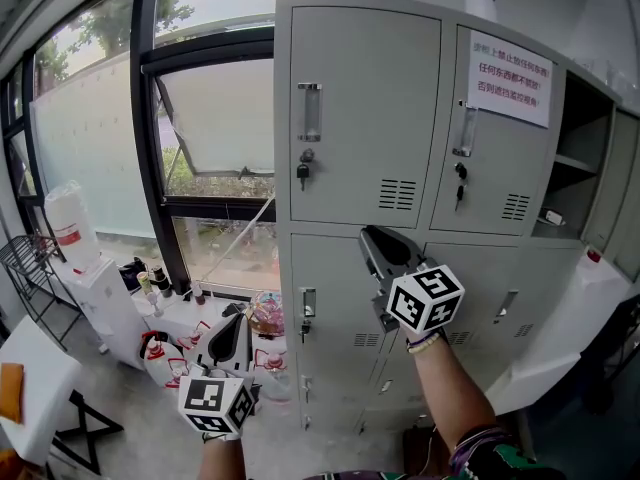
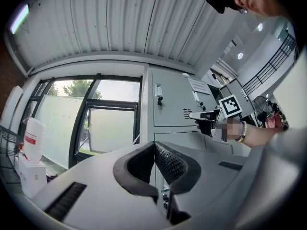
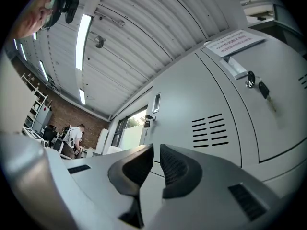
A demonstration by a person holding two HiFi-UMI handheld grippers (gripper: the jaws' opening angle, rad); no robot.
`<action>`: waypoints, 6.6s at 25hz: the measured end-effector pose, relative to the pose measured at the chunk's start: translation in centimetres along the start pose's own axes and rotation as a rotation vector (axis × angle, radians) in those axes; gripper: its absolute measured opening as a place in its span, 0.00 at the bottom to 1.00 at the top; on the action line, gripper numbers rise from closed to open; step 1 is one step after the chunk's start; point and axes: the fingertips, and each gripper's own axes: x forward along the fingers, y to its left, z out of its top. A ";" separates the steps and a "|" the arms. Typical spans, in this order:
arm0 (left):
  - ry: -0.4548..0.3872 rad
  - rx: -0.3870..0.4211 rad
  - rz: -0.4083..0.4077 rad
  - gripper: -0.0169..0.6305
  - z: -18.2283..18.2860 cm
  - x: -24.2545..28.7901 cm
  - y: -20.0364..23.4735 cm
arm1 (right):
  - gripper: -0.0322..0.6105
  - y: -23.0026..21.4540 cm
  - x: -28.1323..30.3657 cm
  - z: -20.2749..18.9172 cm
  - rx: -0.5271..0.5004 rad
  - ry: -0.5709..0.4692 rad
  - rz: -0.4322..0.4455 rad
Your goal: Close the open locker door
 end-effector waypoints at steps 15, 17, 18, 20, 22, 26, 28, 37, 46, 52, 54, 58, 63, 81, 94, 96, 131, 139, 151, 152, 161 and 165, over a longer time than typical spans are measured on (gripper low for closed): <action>0.046 -0.018 0.007 0.06 -2.3 -4.1 -0.1 | 0.10 3.4 -7.9 -1.1 -0.036 0.010 -0.096; 0.052 -0.018 0.014 0.06 -2.7 -4.8 0.0 | 0.10 3.6 -9.2 -2.2 -0.040 0.032 -0.123; 0.055 -0.022 0.016 0.06 -2.9 -5.2 0.1 | 0.10 3.6 -9.8 -2.7 -0.041 0.043 -0.137; 0.058 -0.037 0.017 0.06 -3.3 -5.9 0.1 | 0.10 3.7 -11.2 -3.8 -0.040 0.066 -0.164; 0.062 -0.043 0.020 0.06 -3.7 -6.6 0.1 | 0.10 3.8 -12.7 -4.8 -0.029 0.090 -0.189; 0.079 -0.048 0.015 0.06 -4.8 -7.3 -0.4 | 0.10 3.3 -16.2 -5.7 -0.021 0.122 -0.251; 0.081 -0.053 -0.005 0.06 -4.9 -7.2 -1.3 | 0.10 2.7 -17.8 -5.7 -0.004 0.124 -0.278; 0.048 -0.016 -0.103 0.06 -3.7 -4.3 -8.8 | 0.09 -0.7 -25.7 -4.4 0.015 0.100 -0.363; 0.030 0.012 -0.277 0.06 -3.7 0.5 -22.1 | 0.09 -7.3 -35.4 -1.1 0.020 0.057 -0.470; 0.014 0.009 -0.374 0.06 -1.9 3.2 -28.5 | 0.09 -10.8 -40.0 2.1 -0.021 0.021 -0.522; -0.003 0.011 -0.412 0.06 -1.5 3.8 -30.4 | 0.09 -11.2 -41.1 2.6 -0.035 0.018 -0.522; -0.043 -0.029 -0.489 0.06 -0.3 4.8 -33.6 | 0.19 -11.4 -42.7 3.8 -0.076 0.006 -0.517; -0.062 -0.040 -0.562 0.06 0.3 5.6 -36.6 | 0.48 -11.3 -44.5 5.4 -0.118 -0.021 -0.516; -0.096 -0.079 -0.706 0.06 1.3 7.6 -45.2 | 0.66 -15.3 -52.0 9.4 -0.208 -0.023 -0.645; -0.113 -0.072 -0.709 0.06 1.7 9.3 -52.0 | 0.63 -22.3 -57.5 10.7 -0.214 -0.025 -0.686; -0.114 -0.073 -0.712 0.06 1.6 9.5 -53.3 | 0.63 -23.5 -58.4 10.9 -0.218 -0.020 -0.692; -0.088 -0.003 -0.655 0.06 -0.6 13.4 -63.7 | 0.54 -40.9 -62.8 13.5 -0.294 -0.006 -0.681; -0.093 0.004 -0.651 0.06 -1.2 14.3 -63.8 | 0.37 -41.9 -62.5 14.0 -0.280 -0.018 -0.666; -0.074 0.004 -0.647 0.06 -1.5 14.2 -63.9 | 0.21 -40.9 -61.9 14.1 -0.287 -0.034 -0.640; -0.073 0.002 -0.646 0.06 -1.6 14.1 -63.8 | 0.21 -40.8 -61.8 14.2 -0.286 -0.034 -0.637; -0.050 -0.012 -0.645 0.06 -1.9 14.2 -61.3 | 0.21 -39.2 -60.3 14.0 -0.275 -0.058 -0.654; -0.045 -0.023 -0.645 0.06 -2.0 14.7 -59.1 | 0.21 -38.0 -59.0 13.8 -0.276 -0.061 -0.672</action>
